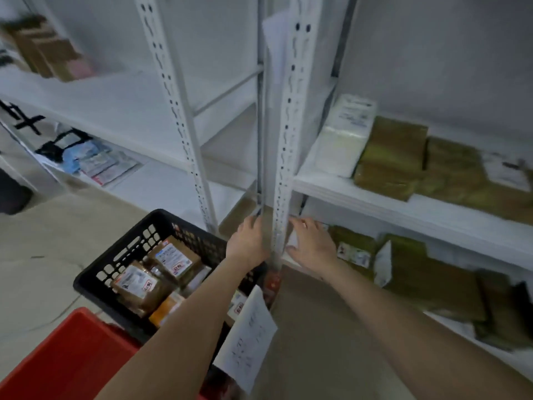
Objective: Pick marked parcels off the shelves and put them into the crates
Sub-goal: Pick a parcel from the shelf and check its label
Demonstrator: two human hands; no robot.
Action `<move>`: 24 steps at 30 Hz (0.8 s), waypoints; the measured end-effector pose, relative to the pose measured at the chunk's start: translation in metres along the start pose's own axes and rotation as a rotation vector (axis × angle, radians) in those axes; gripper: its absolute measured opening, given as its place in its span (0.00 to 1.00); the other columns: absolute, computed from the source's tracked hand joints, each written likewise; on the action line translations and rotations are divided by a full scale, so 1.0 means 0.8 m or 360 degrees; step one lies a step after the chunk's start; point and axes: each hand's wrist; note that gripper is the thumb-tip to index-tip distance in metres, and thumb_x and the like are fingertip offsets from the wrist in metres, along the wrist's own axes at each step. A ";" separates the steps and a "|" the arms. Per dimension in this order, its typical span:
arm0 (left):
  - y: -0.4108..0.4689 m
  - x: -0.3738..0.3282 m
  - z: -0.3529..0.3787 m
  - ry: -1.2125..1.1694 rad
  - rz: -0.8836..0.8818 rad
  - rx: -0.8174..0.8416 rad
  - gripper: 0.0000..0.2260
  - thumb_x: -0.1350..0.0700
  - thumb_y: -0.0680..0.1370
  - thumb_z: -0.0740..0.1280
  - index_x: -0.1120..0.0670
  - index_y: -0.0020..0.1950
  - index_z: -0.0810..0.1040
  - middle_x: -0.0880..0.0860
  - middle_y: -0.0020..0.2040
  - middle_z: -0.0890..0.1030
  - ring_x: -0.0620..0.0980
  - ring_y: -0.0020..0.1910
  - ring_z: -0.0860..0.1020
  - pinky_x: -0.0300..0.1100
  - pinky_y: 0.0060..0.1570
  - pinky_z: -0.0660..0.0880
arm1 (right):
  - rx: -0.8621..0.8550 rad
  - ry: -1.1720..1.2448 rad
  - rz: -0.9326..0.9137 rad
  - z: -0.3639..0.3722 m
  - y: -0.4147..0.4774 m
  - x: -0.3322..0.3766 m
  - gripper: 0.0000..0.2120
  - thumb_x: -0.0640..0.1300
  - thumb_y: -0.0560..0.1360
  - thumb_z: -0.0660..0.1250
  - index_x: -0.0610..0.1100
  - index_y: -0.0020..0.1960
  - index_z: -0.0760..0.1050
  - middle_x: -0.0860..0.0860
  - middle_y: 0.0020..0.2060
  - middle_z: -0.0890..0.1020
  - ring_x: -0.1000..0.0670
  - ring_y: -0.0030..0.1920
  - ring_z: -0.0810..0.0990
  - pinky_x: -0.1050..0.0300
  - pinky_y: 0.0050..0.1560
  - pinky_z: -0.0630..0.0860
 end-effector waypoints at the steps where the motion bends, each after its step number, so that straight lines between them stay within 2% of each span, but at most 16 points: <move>1: -0.001 -0.025 -0.008 0.0020 0.0057 -0.0012 0.39 0.49 0.74 0.70 0.53 0.78 0.51 0.55 0.78 0.52 0.57 0.75 0.58 0.52 0.68 0.65 | -0.0036 0.0003 0.0029 -0.016 -0.011 -0.016 0.32 0.52 0.74 0.66 0.49 0.75 0.57 0.47 0.70 0.64 0.42 0.68 0.64 0.47 0.65 0.69; 4: -0.010 -0.098 -0.030 0.0082 0.0190 -0.0086 0.38 0.50 0.74 0.70 0.53 0.77 0.52 0.54 0.78 0.53 0.56 0.75 0.59 0.51 0.66 0.66 | -0.0154 -0.0014 0.0106 -0.063 -0.047 -0.059 0.30 0.50 0.74 0.65 0.49 0.73 0.59 0.47 0.69 0.65 0.43 0.68 0.65 0.46 0.65 0.68; 8: -0.025 -0.192 -0.067 0.0216 0.0375 -0.0238 0.39 0.49 0.74 0.70 0.53 0.78 0.51 0.54 0.78 0.53 0.56 0.74 0.60 0.52 0.67 0.67 | -0.0373 -0.0020 0.0164 -0.133 -0.097 -0.105 0.32 0.52 0.75 0.65 0.50 0.75 0.57 0.48 0.71 0.63 0.44 0.69 0.64 0.48 0.66 0.67; 13: -0.050 -0.307 -0.132 0.0234 0.0603 -0.0540 0.37 0.49 0.74 0.69 0.52 0.77 0.53 0.53 0.77 0.56 0.54 0.71 0.64 0.48 0.60 0.70 | -0.0670 -0.0080 0.0217 -0.241 -0.159 -0.158 0.32 0.50 0.75 0.65 0.50 0.76 0.57 0.47 0.71 0.63 0.43 0.69 0.63 0.47 0.66 0.68; 18: -0.073 -0.405 -0.195 0.0257 0.0784 -0.0769 0.36 0.51 0.75 0.68 0.53 0.77 0.53 0.54 0.76 0.57 0.55 0.72 0.63 0.49 0.65 0.69 | -0.0959 -0.0100 0.0197 -0.343 -0.211 -0.198 0.29 0.46 0.76 0.63 0.49 0.75 0.58 0.47 0.69 0.65 0.44 0.69 0.64 0.48 0.66 0.68; 24: -0.085 -0.481 -0.278 0.0198 0.0995 -0.1174 0.31 0.50 0.76 0.66 0.54 0.76 0.58 0.53 0.73 0.63 0.54 0.69 0.67 0.48 0.58 0.71 | -0.1334 -0.0047 0.0130 -0.463 -0.236 -0.207 0.29 0.45 0.77 0.63 0.50 0.75 0.57 0.47 0.66 0.65 0.44 0.63 0.68 0.49 0.57 0.73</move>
Point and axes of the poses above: each hand's wrist, its own y-axis towards the middle knuckle, its own z-axis out of the palm, x = y × z
